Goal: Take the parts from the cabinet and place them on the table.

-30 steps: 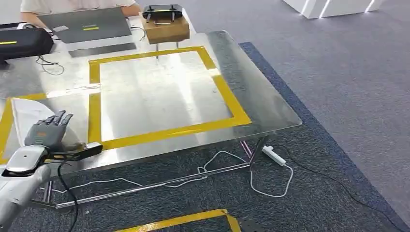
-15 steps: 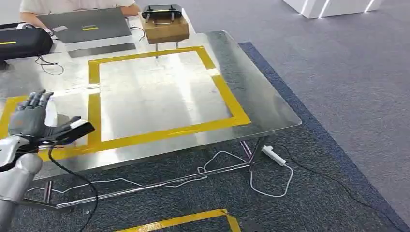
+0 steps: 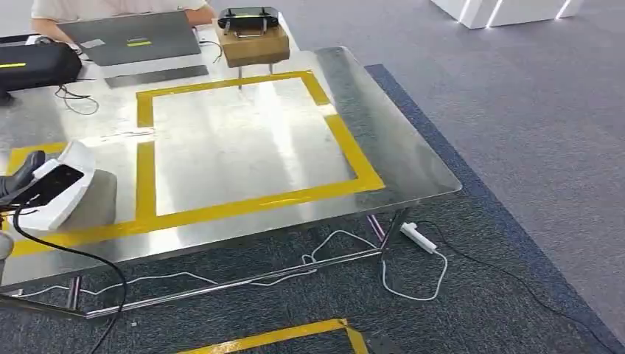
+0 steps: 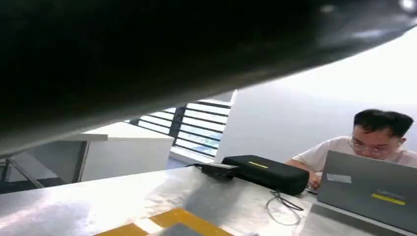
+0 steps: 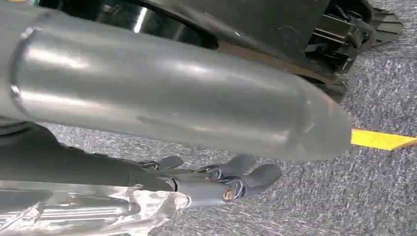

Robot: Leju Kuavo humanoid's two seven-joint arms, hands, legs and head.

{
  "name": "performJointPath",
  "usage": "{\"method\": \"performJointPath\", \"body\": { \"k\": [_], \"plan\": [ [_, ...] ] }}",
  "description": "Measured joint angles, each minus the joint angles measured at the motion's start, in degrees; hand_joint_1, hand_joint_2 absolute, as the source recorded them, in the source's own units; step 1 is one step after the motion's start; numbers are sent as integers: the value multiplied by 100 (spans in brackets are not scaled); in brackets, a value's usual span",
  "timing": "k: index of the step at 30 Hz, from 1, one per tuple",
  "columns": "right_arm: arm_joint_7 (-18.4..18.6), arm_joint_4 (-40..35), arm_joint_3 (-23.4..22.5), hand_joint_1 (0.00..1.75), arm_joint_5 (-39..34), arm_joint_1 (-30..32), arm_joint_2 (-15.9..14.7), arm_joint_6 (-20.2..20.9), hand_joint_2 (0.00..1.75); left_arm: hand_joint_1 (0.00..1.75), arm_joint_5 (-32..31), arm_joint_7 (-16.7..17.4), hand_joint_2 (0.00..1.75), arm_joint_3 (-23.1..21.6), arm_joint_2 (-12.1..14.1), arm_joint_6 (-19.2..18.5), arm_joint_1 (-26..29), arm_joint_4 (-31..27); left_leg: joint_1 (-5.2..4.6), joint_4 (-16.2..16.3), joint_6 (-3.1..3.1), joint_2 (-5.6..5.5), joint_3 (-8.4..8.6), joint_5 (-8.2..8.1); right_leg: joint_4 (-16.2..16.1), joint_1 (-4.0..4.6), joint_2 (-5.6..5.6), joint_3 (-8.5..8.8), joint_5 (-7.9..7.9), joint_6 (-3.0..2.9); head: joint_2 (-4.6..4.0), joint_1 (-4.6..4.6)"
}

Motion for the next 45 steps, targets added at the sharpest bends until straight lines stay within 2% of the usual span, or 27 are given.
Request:
{"method": "performJointPath", "body": {
  "k": [5, 7, 10, 11, 12, 14, 15, 16, 18, 20, 21, 22, 23, 25, 27, 28, 30, 31, 32, 36, 37, 38, 39, 41, 42, 43, 45],
  "plan": [
    [9, 0, 20, 0, 4, -4, 0, -2, 0, 0, -40, 33, 0, 107, 66, 0, 84, -46, -10, -31, 77, -3, -3, 4, -55, -1, -13, 33, 2, 66, 0, -7],
    [13, 0, 22, 0, 4, -2, 0, -15, 0, 0, -103, 96, 0, 127, 87, 4, 111, -53, 68, -111, 115, -23, 61, 52, 120, 22, -86, -56, -152, 109, 2, 18],
    [22, 0, 26, 0, 2, -2, 0, -26, 0, 0, -166, 162, 0, 221, 131, 20, 323, -46, 81, -109, 121, -44, 57, 48, 1490, -2, -146, -686, -848, 156, 2, 50],
    [24, 0, 26, 0, 0, 13, 0, -26, 0, 0, -188, 177, 0, 260, 144, 39, 399, -33, 90, -108, 117, -72, 55, 46, 1780, -3, -148, -827, -919, 170, 2, 46],
    [26, 0, 26, 0, 0, 32, 0, -26, 0, 0, -208, 186, 0, 280, 157, 48, 455, -20, 107, -107, 97, -114, 55, 43, 1748, -5, -147, -810, -835, 179, 2, 46],
    [26, 0, 26, 0, 0, 48, 0, -26, 0, 0, -208, 186, 0, 308, 173, 55, 525, -4, 157, -98, 28, -244, 55, 44, 923, -29, -116, -368, -371, 200, 0, 46],
    [26, 0, 26, 0, 0, 47, 0, -26, 0, 0, -210, 186, 0, 335, 175, 57, 536, 2, 183, -84, -22, -317, 53, 43, 352, -74, 39, -55, -145, 224, 0, 53],
    [26, 2, 26, 0, 0, 44, 0, -24, 0, 0, -217, 190, 0, 352, 175, 57, 536, 2, 187, -61, -80, -380, 30, 44, 23, -140, 409, 115, -184, 248, 0, 50],
    [37, 4, 28, 0, 0, 47, 0, 2, 0, 0, -271, 216, 0, 376, 208, 63, 553, 11, 188, -60, -165, -499, -34, 87, 42, -91, 273, 156, -179, 94, 2, 33],
    [41, 4, 28, 0, 2, 52, -9, 13, 0, 0, -323, 251, 0, 417, 267, 66, 646, 35, 221, -127, -257, -618, -35, 149, 85, -55, 159, 149, -171, 0, 0, 42],
    [42, 4, 28, 0, 2, 53, -4, 13, 0, 0, -335, 264, 0, 446, 304, 74, 715, 57, 239, -113, -270, -575, -52, 143, 50, -93, 62, 156, -135, -73, 2, 37],
    [39, 4, 28, 0, 2, 53, -7, 9, 0, 0, -350, 275, 0, 490, 332, 94, 749, 81, 156, 13, -269, -122, -103, 59, 48, -72, -5, 160, -130, -109, 0, -6],
    [39, 4, 28, 0, 2, 61, -7, 9, 0, 0, -372, 275, 0, 510, 332, 107, 743, 101, 133, 352, -270, 169, -270, -155, 48, -40, -93, 157, -136, -169, 0, -53],
    [37, 4, 28, 0, 11, 90, -18, 30, 0, 0, -419, 282, 0, 540, 332, 148, 820, 148, 132, 1342, -255, 317, -720, -625, 48, 10, -299, 147, -153, -205, 2, -50],
    [33, 4, 28, 0, 11, 100, -28, 39, 0, 0, -496, 297, 0, 580, 334, 192, 962, 197, 131, 1754, -245, 318, -883, -724, 49, 33, -478, 146, -161, -216, 0, -55],
    [24, 4, 28, 0, 9, 98, -31, 42, 0, 0, -529, 308, 0, 608, 352, 208, 1031, 221, 130, 1587, -233, 323, -769, -594, 49, 44, -573, 146, -169, -220, 0, -50],
    [-75, 4, 28, 0, 2, 102, -39, 66, 0, 0, -568, 308, 0, 700, 398, 245, 1179, 234, 103, 667, -184, 500, -226, -183, 49, 51, -740, 171, -194, -204, 0, -48],
    [-147, 4, 28, 0, -2, 110, -55, 94, 0, 0, -573, 308, 0, 750, 415, 280, 1275, 234, 47, 189, -145, 914, 84, -59, 51, 73, -797, 209, -216, -173, 2, -59],
    [-204, 4, 28, 0, -7, 135, -72, 120, 0, 0, -575, 308, 0, 800, 418, 313, 1330, 234, -40, 40, -129, 1054, 136, -148, 69, 121, -873, 222, -262, -124, 2, -77],
    [-275, 4, 26, 0, -28, 190, -129, 136, 0, 0, -575, 306, 0, 960, 428, 409, 1741, 232, -18, 21, -25, 675, 102, -126, 1, 120, -1180, 337, -320, -31, 0, -63],
    [-286, 4, 24, 0, -39, 185, -140, 136, 0, 0, -575, 304, 0, 999, 422, 435, 1849, 214, 21, 11, 3, 587, 108, -110, 77, 86, -838, 294, -397, 37, 2, -61],
    [-310, 4, 26, 0, -57, 190, -166, 142, 0, 0, -595, 293, 0, 1034, 400, 496, 1908, 169, 38, 12, 42, 514, 106, -107, 344, 67, -482, 188, -586, 45, 2, -39],
    [-319, 7, 26, 0, -59, 209, -192, 162, 0, 0, -628, 293, 0, 1054, 330, 533, 1969, 124, 44, 12, 71, 439, 98, -104, 785, 65, -311, -8, -813, 51, 0, -20],
    [-319, 11, 24, 0, -85, 261, -249, 179, 0, 0, -684, 293, 0, 1071, 183, 581, 2133, 59, 41, 13, 84, 236, 94, -110, 1718, 68, -212, -460, -1174, 56, 0, -7],
    [-319, 13, 24, 0, -96, 288, -269, 181, 0, 0, -713, 293, 0, 1087, 124, 590, 2233, 59, 40, 14, 83, 122, 94, -109, 1886, 71, -203, -585, -1157, 51, 0, -7],
    [-319, 15, 24, 0, -98, 299, -286, 181, 0, 0, -724, 299, 0, 1108, 87, 595, 2295, 59, 42, 17, 81, 28, 94, -108, 1741, 70, -199, -556, -996, 40, 2, -9],
    [-313, 15, 24, 0, -98, 296, -321, 177, 0, 0, -728, 302, 0, 1148, 39, 608, 2353, 57, 62, 19, 64, -183, 99, -99, 790, 55, -85, -148, -423, 13, 0, -4]
  ]
}}
